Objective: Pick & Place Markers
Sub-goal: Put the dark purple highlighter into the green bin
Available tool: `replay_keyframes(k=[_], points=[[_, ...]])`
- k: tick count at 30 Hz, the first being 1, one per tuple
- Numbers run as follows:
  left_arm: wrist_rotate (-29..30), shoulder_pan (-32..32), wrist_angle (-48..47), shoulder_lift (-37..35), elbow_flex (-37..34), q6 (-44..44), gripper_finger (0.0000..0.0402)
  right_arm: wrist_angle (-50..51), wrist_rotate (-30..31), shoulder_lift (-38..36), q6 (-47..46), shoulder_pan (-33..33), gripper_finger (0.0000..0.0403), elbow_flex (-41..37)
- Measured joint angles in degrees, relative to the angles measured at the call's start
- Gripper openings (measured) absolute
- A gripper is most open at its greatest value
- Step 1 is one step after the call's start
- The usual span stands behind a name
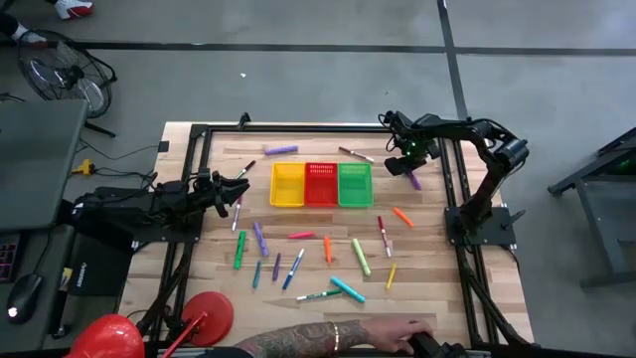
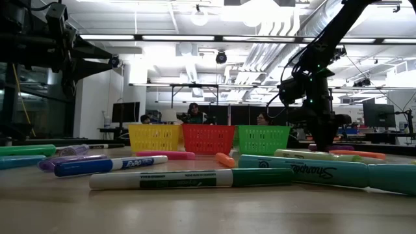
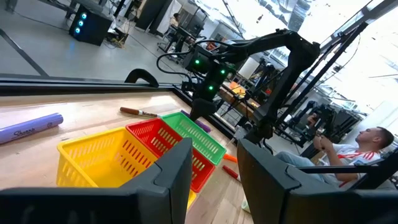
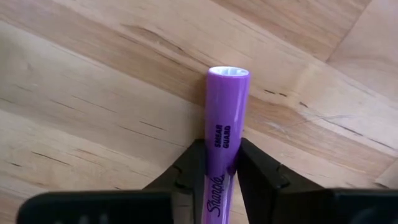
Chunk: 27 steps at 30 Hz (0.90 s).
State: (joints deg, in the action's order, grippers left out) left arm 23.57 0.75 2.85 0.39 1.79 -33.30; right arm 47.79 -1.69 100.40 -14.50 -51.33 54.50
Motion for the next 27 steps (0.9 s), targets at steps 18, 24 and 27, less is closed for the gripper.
replay_keyframes(k=[18, 24, 27], points=[[-0.01, 0.01, -0.01, 0.00, -0.01, 0.00, 0.0127, 0.73, -5.79, -7.27, -2.04, 0.04, 0.0063, 0.07], [-0.02, 0.00, 0.00, 0.01, 0.00, 0.00, 0.0127, 0.79, -12.87, -11.31, -6.39, 1.06, 0.0066, 0.11], [0.00, 0.01, -0.01, 0.00, 0.00, 0.00, 0.0127, 0.74, -16.79, -12.99, -8.99, 1.84, 0.0065, 0.19]])
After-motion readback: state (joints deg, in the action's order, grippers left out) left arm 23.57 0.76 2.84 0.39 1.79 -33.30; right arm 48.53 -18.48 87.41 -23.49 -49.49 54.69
